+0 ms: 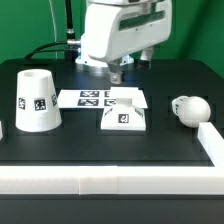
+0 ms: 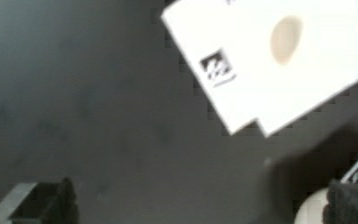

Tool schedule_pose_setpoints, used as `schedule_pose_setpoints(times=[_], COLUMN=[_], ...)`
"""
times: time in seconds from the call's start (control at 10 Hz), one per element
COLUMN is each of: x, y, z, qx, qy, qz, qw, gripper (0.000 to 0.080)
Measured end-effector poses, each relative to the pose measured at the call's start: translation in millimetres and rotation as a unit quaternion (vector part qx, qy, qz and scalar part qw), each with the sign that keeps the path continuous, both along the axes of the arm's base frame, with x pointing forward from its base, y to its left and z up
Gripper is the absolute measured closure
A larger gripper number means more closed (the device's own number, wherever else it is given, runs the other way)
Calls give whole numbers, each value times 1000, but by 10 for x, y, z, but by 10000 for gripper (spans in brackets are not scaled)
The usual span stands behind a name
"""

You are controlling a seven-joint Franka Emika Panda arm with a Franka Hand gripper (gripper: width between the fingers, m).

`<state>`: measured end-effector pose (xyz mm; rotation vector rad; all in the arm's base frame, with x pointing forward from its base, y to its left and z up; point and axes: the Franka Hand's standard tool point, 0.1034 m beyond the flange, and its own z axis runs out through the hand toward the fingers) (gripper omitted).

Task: Assemble lamp

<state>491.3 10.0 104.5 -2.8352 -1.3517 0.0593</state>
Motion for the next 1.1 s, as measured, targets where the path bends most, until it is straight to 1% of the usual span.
schedule_pose_setpoints(times=[0.1,0.4,0.6,0.7,0.8,0.9,1.1], x=[-143,-134,-141,-200,-262,-292,-308], y=[-45,-34,-28,-38,-38,5,28], z=[-49,-55,-61,-90,-125,-138,-145], qx=[0,0,-2,-5,-7,-14,-10], qy=[3,5,4,5,7,10,17], qz=[-10,-25,-105,-191,-272,-354,-402], qw=[1000,1000,994,982,962,935,916], gripper=[100,100,100,100,100,100,100])
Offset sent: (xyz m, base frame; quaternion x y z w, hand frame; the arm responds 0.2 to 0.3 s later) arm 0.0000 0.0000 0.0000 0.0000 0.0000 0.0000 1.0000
